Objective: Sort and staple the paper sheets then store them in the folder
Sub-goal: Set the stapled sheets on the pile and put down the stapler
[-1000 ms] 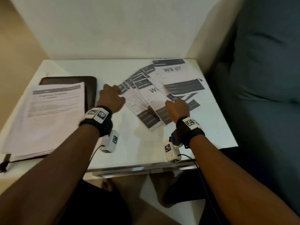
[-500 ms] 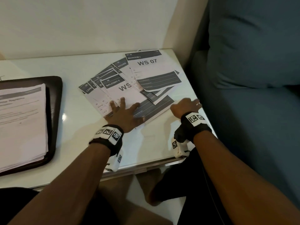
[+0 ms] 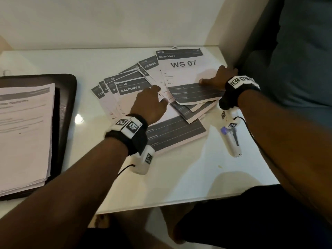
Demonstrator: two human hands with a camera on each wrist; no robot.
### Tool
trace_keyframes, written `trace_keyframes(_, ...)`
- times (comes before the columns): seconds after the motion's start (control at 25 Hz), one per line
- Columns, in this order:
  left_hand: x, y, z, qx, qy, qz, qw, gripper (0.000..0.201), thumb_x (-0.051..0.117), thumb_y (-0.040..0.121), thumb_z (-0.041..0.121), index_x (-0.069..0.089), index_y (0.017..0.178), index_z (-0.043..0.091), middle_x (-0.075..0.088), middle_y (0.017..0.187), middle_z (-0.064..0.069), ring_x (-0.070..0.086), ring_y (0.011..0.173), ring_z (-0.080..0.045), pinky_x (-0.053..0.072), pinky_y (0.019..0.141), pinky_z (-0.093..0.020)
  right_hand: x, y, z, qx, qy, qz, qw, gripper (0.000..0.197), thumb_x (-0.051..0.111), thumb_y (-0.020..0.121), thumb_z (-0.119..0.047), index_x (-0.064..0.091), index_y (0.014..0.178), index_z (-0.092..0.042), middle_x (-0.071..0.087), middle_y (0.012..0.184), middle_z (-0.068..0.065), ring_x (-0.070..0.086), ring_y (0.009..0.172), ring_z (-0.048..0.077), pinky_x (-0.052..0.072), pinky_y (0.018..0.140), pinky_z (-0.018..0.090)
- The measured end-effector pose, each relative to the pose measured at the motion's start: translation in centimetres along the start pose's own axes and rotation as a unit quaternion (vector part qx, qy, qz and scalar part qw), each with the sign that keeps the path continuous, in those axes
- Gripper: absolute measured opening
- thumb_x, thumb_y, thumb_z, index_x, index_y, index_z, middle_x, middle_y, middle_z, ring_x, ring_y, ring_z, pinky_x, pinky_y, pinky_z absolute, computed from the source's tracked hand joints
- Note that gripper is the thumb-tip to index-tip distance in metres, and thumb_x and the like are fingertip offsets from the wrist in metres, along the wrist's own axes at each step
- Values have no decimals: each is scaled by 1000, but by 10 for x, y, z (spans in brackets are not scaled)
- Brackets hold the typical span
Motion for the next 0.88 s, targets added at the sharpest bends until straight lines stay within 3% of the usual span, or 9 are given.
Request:
trace_keyframes(0.16,9,16,-11,-49,-46,12,998,61,56,99,37,39,154,16,48,154,-11,46,140,-31,37,117,-43,8,-5,-7,-25,17,-17,999,105,75,63,-80,51,129,-2,56,133,23,56,118,40,49,95,44)
trace_keyframes(0.28,9,7,-14,-70,-161,-14,984,67,62,96,27,34,157,17,45,157,-6,47,140,-26,38,110,-29,10,-36,-17,-31,76,-29,996,89,86,68,-59,52,126,0,62,120,15,61,107,34,48,79,36)
trace_keyframes(0.4,2,-11,-23,-97,-307,-26,947,82,71,82,23,36,156,17,48,155,-5,56,130,-23,47,109,-35,18,-75,-20,-16,114,-24,993,74,88,72,-47,57,120,0,64,121,17,62,100,33,46,76,34)
trace_keyframes(0.48,-9,-25,-32,-110,-337,20,935,76,74,84,13,42,153,14,51,148,-4,59,121,-22,54,100,-35,27,-102,-19,-1,144,-19,989,70,86,77,-42,58,124,1,63,128,19,62,111,36,48,81,33)
trace_keyframes(0.56,-21,-41,-48,-136,-327,73,932,65,73,87,6,49,147,13,56,142,-5,61,118,-23,55,98,-38,35,-128,-17,6,212,-35,977,65,85,79,-36,61,126,3,65,128,17,62,116,36,51,93,35)
trace_keyframes(0.64,-31,-56,-66,-168,-290,102,937,58,72,86,8,54,141,12,61,137,-9,61,119,-26,52,103,-42,43,-154,-16,3,279,-61,958,50,85,80,-30,68,115,0,70,117,14,66,108,33,53,99,41)
trace_keyframes(0.72,-36,-69,-77,-171,-194,115,959,52,70,88,14,57,138,13,57,138,-13,58,123,-30,48,107,-42,45,-175,-14,-7,297,-47,954,31,79,84,-27,73,101,-2,73,103,14,68,99,32,56,93,44)
trace_keyframes(0.8,-40,-75,-75,-137,-116,128,975,46,69,89,18,59,134,16,54,137,-14,55,124,-32,45,109,-40,38,-191,-10,-22,292,31,956,25,66,92,-25,74,93,-2,74,96,15,68,90,32,57,80,37)
trace_keyframes(0.88,-42,-78,-66,-103,-130,139,976,41,68,91,19,61,132,16,59,132,-10,60,118,-27,46,106,-36,26,-203,-7,-35,279,122,952,26,56,96,-22,73,89,-3,73,95,16,65,85,31,51,75,31)
Point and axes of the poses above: each hand's wrist, its own y-axis towards the middle knuckle, its own x-axis out of the palm, z = x × y, the point moved 6 cm from there along y, towards the middle knuckle
